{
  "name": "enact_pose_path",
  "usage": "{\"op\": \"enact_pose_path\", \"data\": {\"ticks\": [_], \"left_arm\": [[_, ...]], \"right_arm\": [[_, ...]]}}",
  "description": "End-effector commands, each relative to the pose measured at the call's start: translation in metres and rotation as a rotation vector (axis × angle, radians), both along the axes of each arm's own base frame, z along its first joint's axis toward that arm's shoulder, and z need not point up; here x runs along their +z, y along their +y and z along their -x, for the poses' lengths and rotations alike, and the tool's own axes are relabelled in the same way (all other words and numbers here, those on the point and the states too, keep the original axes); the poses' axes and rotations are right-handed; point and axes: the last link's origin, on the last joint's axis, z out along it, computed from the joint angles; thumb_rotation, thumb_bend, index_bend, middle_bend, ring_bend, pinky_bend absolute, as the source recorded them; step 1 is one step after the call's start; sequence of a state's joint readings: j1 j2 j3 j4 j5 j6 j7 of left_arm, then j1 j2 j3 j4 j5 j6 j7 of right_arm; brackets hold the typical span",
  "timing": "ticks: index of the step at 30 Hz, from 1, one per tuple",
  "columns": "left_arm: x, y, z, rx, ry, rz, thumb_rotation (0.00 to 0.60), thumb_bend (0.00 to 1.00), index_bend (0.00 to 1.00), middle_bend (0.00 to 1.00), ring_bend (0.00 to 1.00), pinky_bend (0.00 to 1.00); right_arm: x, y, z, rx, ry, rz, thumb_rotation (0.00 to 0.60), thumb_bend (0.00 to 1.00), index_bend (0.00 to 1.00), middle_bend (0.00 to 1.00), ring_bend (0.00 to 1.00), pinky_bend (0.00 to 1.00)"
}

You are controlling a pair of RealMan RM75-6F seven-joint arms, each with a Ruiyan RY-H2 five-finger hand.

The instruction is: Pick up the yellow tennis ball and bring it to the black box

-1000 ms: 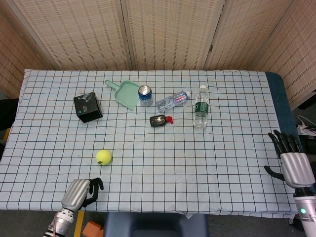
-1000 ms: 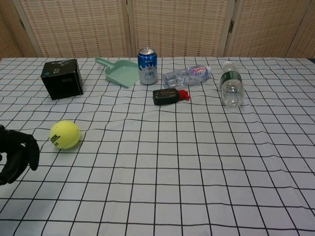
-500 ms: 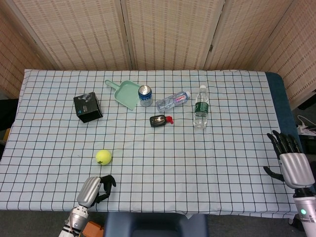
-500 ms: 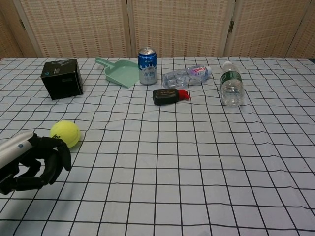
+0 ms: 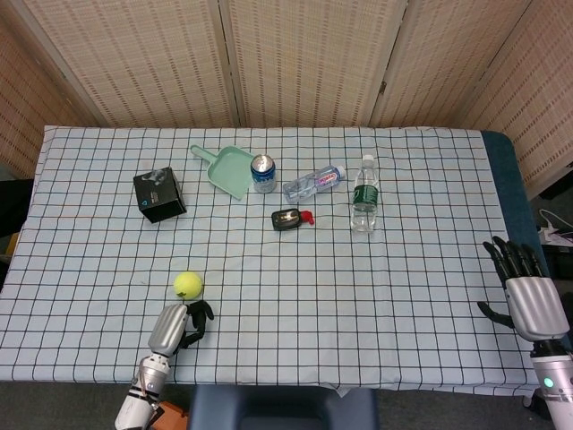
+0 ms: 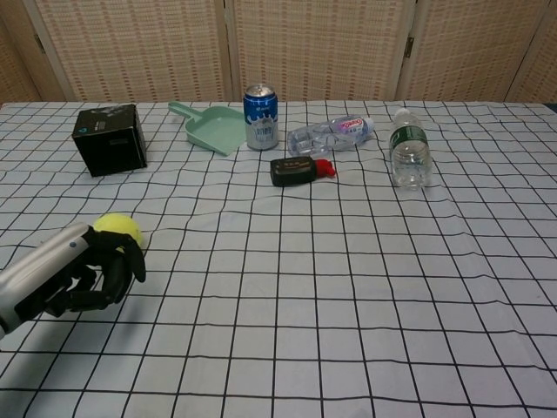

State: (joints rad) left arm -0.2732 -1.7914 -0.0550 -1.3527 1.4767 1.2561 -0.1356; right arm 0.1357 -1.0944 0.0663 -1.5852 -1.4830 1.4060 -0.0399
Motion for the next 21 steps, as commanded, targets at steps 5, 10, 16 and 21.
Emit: {"op": "enact_pose_path", "data": {"ticks": [5,10,16,21], "left_arm": [[-0.006,0.013,0.012,0.005,0.066,-0.003,0.600,0.74,0.56,0.66,0.64,0.91],[-0.009,0.020,0.020,0.014,0.108,0.000,0.600,0.74,0.56,0.66,0.64,0.91],[-0.012,0.026,0.021,0.023,0.126,-0.001,0.600,0.74,0.56,0.66,0.64,0.91],[-0.013,0.033,0.019,0.026,0.140,-0.009,0.600,0.74,0.56,0.66,0.64,0.91]], "right_arm": [[0.000,0.000,0.000,-0.001,0.003,-0.002,0.600,0.11,0.03,0.00,0.00,0.00],[-0.001,0.000,0.001,-0.003,0.007,-0.006,0.600,0.11,0.03,0.00,0.00,0.00],[-0.001,0.000,0.001,-0.006,0.010,-0.007,0.600,0.11,0.03,0.00,0.00,0.00],[-0.001,-0.001,0.001,-0.006,0.009,-0.008,0.600,0.11,0.03,0.00,0.00,0.00]]}}
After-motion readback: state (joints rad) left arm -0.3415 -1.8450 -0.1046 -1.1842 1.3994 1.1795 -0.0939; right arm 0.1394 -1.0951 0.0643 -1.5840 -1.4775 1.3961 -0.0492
